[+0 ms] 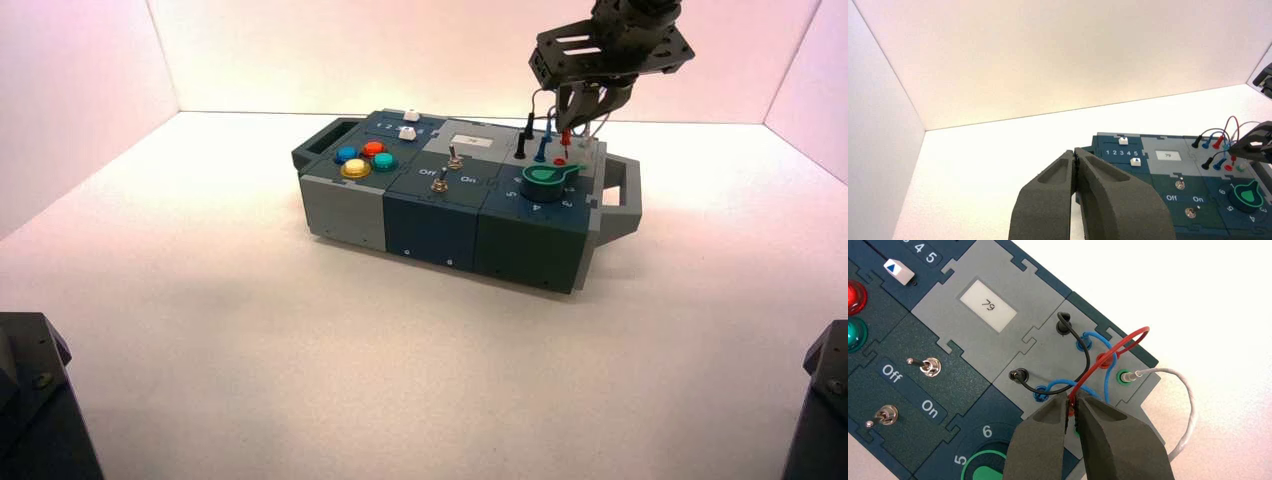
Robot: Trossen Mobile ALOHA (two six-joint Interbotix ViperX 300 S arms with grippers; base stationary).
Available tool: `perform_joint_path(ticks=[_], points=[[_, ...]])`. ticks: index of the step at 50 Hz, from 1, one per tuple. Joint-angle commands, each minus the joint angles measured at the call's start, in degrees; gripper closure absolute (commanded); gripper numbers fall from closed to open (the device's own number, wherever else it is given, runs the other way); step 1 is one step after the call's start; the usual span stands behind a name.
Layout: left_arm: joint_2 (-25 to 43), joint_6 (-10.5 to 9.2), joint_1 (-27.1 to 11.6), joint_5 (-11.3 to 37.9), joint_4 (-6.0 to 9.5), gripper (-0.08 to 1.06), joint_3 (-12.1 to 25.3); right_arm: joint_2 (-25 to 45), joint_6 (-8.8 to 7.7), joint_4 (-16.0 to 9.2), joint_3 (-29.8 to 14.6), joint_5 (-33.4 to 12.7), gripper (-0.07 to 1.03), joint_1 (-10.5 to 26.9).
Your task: Insert the red wire.
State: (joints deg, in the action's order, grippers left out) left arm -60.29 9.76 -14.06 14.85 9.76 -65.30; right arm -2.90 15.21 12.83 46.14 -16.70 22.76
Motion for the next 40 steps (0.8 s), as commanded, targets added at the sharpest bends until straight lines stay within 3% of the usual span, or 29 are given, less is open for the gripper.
perform_joint_path(ticks=[1,40], points=[[0.26,0.0,0.35,-0.7,0.09,1.01,1.85,-0.88,0.26,0.18,-1.67,0.18,0.98,-0.53],[0.26,0.0,0.35,-0.88,0.0,1.01,1.93,0.53,0.35,-0.44,-2.29,0.0,0.98,-0.35]])
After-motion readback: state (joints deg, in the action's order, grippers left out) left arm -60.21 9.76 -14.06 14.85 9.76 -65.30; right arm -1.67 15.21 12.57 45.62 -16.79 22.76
